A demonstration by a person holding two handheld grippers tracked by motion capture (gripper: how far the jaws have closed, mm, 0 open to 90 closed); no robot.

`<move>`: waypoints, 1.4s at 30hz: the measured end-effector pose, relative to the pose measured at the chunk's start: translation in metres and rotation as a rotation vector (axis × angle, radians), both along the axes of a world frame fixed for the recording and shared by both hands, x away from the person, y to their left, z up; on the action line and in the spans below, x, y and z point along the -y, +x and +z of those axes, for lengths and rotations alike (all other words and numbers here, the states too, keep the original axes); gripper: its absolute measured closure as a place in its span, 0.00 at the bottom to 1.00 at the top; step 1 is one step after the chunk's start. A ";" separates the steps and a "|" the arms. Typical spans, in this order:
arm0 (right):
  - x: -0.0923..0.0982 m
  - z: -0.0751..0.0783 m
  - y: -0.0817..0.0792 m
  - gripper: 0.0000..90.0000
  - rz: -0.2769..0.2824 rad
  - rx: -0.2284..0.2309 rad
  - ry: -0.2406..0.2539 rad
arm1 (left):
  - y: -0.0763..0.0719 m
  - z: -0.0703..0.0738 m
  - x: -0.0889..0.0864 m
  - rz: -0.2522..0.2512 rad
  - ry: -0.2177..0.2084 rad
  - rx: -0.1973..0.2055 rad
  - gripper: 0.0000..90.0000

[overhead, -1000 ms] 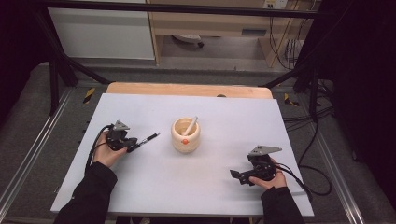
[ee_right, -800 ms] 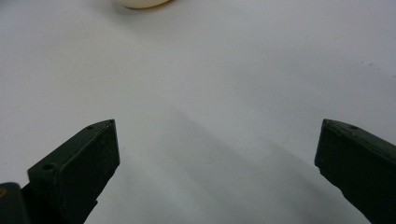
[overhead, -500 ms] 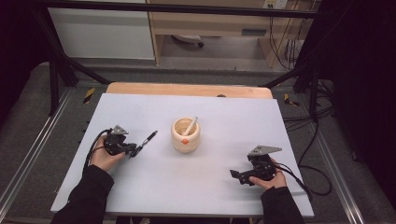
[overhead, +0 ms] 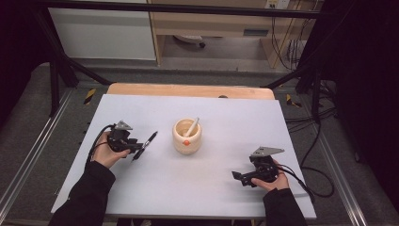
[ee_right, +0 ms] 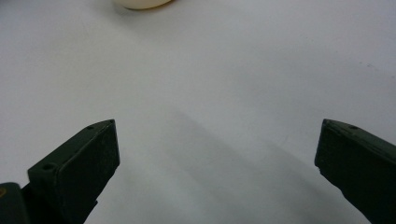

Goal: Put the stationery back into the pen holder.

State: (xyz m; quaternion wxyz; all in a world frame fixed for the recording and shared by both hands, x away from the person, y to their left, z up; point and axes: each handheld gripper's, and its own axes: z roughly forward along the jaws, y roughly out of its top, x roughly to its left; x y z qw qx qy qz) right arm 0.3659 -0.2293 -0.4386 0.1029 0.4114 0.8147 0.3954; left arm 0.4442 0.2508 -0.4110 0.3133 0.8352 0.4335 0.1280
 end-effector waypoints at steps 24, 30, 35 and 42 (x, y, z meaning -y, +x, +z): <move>0.000 0.000 0.000 0.01 0.003 -0.001 0.001 | 0.028 -0.009 0.040 0.030 0.101 -0.039 0.69; 0.000 0.000 0.000 0.01 0.004 -0.004 0.004 | 0.031 -0.012 0.038 0.030 0.119 -0.036 0.77; 0.000 0.000 0.000 0.01 0.004 -0.004 0.006 | 0.033 -0.016 0.039 0.016 0.135 -0.045 0.82; 0.002 0.000 0.000 0.01 0.006 0.000 0.008 | 0.034 -0.019 0.041 0.019 0.136 -0.062 0.87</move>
